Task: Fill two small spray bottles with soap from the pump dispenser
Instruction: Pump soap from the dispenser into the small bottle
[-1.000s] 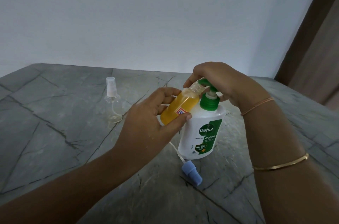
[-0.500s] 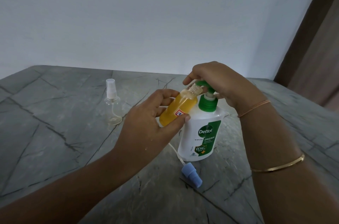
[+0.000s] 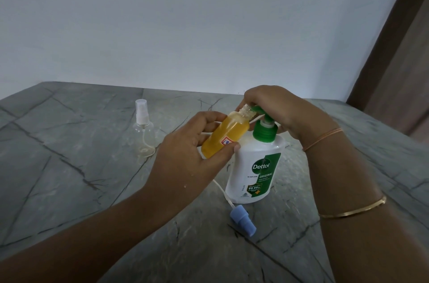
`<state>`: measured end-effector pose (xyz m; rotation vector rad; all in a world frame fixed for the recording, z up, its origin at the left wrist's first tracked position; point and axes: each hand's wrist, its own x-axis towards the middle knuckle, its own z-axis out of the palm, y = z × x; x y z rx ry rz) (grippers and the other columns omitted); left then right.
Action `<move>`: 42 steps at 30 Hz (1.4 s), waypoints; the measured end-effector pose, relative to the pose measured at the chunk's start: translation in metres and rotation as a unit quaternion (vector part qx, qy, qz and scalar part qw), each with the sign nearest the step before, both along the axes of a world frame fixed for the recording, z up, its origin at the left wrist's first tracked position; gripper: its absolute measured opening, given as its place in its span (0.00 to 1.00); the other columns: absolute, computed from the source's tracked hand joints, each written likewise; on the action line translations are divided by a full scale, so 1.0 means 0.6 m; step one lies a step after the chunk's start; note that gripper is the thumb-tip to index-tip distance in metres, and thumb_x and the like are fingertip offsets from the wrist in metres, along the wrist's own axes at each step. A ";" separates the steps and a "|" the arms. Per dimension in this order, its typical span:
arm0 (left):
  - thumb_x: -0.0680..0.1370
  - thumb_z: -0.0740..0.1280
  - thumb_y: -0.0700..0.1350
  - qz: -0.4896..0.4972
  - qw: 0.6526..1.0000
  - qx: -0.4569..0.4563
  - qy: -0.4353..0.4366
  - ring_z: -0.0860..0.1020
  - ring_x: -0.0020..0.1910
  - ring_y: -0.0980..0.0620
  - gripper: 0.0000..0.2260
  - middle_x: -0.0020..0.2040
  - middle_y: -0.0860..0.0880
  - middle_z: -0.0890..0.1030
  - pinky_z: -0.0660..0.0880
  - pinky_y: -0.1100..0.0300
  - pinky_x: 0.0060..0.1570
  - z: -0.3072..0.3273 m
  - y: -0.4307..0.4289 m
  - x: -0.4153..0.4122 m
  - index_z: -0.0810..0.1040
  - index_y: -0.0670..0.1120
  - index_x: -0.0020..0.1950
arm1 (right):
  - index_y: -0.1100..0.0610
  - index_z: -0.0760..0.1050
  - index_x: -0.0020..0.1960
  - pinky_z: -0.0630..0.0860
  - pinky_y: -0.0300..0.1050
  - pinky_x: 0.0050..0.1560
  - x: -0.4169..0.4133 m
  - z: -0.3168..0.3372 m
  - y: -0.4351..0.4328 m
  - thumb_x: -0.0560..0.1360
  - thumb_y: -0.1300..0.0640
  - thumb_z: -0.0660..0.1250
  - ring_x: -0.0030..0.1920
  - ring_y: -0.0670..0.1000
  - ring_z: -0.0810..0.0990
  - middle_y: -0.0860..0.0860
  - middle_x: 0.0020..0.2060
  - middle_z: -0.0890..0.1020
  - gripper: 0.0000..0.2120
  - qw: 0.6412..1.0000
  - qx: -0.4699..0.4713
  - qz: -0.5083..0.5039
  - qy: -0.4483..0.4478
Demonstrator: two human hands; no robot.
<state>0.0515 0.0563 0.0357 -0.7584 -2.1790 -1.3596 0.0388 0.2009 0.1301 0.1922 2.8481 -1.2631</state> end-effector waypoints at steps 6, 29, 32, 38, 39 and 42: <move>0.68 0.68 0.61 0.001 1.000 0.003 0.001 0.78 0.49 0.61 0.19 0.49 0.64 0.76 0.77 0.64 0.48 -0.003 -0.001 -0.002 0.69 0.60 0.56 | 0.68 0.76 0.60 0.67 0.36 0.36 0.001 0.004 -0.003 0.78 0.63 0.53 0.35 0.47 0.74 0.49 0.38 0.79 0.17 0.998 0.034 0.011 0.049; 0.65 0.65 0.62 -0.001 1.000 -0.008 -0.006 0.75 0.44 0.70 0.15 0.45 0.71 0.73 0.74 0.73 0.43 0.000 -0.005 -0.001 0.67 0.67 0.49 | 0.66 0.76 0.60 0.67 0.35 0.34 0.004 0.007 -0.001 0.77 0.62 0.54 0.35 0.45 0.76 0.45 0.34 0.78 0.17 0.999 0.005 0.017 0.035; 0.65 0.65 0.61 -0.002 1.000 -0.004 -0.007 0.75 0.46 0.68 0.15 0.46 0.70 0.73 0.73 0.70 0.45 0.000 -0.005 0.000 0.67 0.66 0.49 | 0.67 0.77 0.58 0.67 0.36 0.36 0.006 0.008 -0.002 0.78 0.61 0.54 0.40 0.48 0.76 0.45 0.34 0.77 0.17 0.999 0.013 0.016 0.045; 0.68 0.68 0.61 0.003 1.000 0.003 0.003 0.77 0.48 0.68 0.15 0.47 0.70 0.75 0.75 0.70 0.45 -0.001 -0.007 -0.001 0.68 0.66 0.51 | 0.65 0.73 0.61 0.69 0.38 0.37 -0.001 0.001 0.001 0.77 0.60 0.53 0.34 0.48 0.75 0.51 0.35 0.79 0.18 1.000 -0.016 0.005 0.013; 0.68 0.68 0.61 0.003 1.000 0.001 0.004 0.76 0.48 0.68 0.15 0.47 0.70 0.75 0.75 0.70 0.45 -0.001 -0.007 -0.002 0.68 0.66 0.51 | 0.65 0.73 0.62 0.69 0.38 0.37 -0.001 0.000 0.001 0.77 0.60 0.53 0.34 0.48 0.75 0.52 0.34 0.79 0.18 1.000 -0.014 0.005 0.009; 0.67 0.67 0.60 0.006 1.000 0.002 0.007 0.77 0.48 0.67 0.16 0.47 0.69 0.76 0.77 0.68 0.45 -0.002 -0.005 -0.003 0.69 0.65 0.53 | 0.65 0.73 0.62 0.68 0.38 0.36 -0.002 -0.004 0.002 0.77 0.60 0.53 0.33 0.48 0.73 0.53 0.33 0.78 0.18 1.000 -0.003 0.007 0.008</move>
